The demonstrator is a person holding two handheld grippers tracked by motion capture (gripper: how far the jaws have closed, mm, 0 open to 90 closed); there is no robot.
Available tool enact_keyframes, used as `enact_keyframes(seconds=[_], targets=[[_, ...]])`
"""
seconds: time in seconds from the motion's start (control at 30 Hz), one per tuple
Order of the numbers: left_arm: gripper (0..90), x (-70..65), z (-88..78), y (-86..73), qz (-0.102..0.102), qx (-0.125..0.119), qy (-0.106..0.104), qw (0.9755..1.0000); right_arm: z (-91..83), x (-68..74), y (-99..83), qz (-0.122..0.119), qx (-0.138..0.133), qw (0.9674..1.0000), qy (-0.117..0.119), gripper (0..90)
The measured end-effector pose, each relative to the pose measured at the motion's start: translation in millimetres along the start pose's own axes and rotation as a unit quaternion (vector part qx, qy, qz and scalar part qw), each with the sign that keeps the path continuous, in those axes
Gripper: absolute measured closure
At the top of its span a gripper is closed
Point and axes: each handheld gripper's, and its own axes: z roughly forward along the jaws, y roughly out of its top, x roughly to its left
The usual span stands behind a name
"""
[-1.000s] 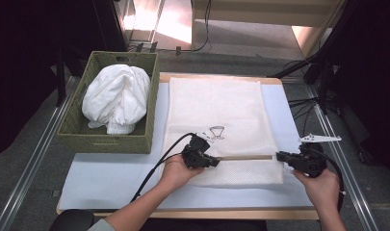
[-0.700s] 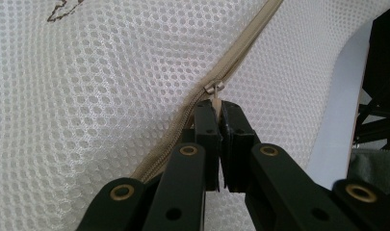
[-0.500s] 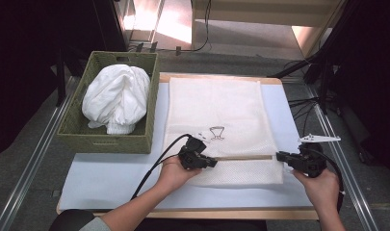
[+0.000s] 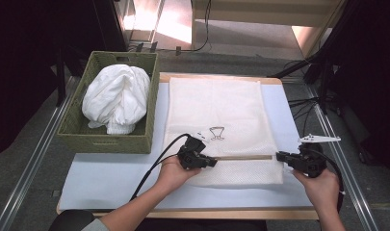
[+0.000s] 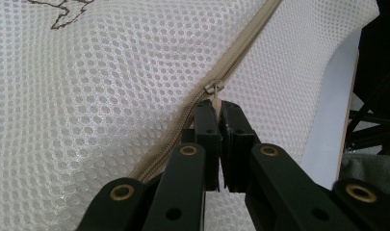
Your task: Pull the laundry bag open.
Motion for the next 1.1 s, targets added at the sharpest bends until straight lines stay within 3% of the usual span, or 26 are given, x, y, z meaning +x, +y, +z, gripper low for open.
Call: enact_keyframes(seconds=[0.4,0.7,1.1], targets=[[88.2,0.5,-2.0,-0.3,-0.003,0.003,0.002,1.0000,0.3,0.1,-0.2,0.002,0.001,1.0000,0.001,86.0],[88.2,6.4,-13.1,-5.3,-0.011,0.003,0.010,0.9999,0.3,-0.9,-0.4,0.001,0.000,1.0000,0.004,86.0],[88.2,4.1,-13.8,-5.3,-0.004,0.003,0.015,0.9999,1.3,-0.8,-0.7,0.002,0.001,1.0000,0.001,86.0]])
